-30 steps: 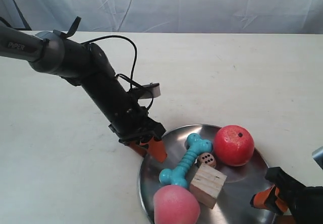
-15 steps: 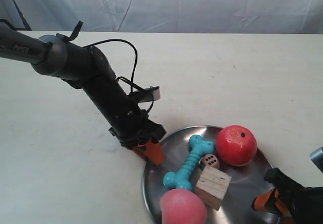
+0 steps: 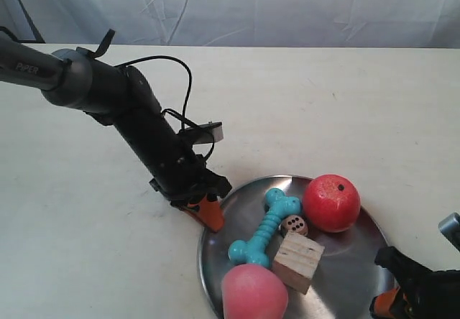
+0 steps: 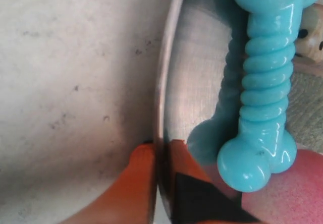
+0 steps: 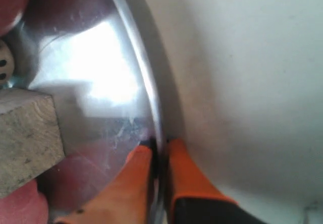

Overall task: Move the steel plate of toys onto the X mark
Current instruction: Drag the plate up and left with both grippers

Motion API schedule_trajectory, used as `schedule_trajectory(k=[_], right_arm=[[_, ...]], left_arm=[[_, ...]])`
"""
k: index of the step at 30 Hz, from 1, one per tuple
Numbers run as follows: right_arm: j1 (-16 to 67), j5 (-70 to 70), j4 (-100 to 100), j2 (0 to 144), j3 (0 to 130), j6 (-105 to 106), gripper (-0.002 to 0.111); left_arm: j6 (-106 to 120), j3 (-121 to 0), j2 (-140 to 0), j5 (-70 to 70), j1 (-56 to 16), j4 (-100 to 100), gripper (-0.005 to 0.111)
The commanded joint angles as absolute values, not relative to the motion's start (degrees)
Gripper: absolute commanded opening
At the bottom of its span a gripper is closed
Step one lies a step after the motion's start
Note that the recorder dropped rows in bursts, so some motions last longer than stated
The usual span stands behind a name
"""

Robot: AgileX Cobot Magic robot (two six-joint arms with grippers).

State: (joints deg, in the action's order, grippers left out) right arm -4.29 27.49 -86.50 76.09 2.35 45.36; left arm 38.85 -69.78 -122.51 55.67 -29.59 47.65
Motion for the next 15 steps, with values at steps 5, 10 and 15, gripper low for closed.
schedule_trajectory(k=[5, 10, 15], right_arm=[[-4.5, 32.0, -89.3, 76.5, 2.7, 45.6, -0.001], [-4.5, 33.2, -88.9, 76.5, 3.4, 45.6, -0.001], [-4.5, 35.5, -87.2, 76.5, 6.4, 45.6, -0.001]], left_arm=[[40.1, -68.8, -124.6, 54.4, -30.5, 44.0, 0.0], [40.1, -68.8, -124.6, 55.2, -30.5, 43.9, 0.0], [40.1, -69.1, -124.6, 56.7, -30.5, 42.9, 0.0]])
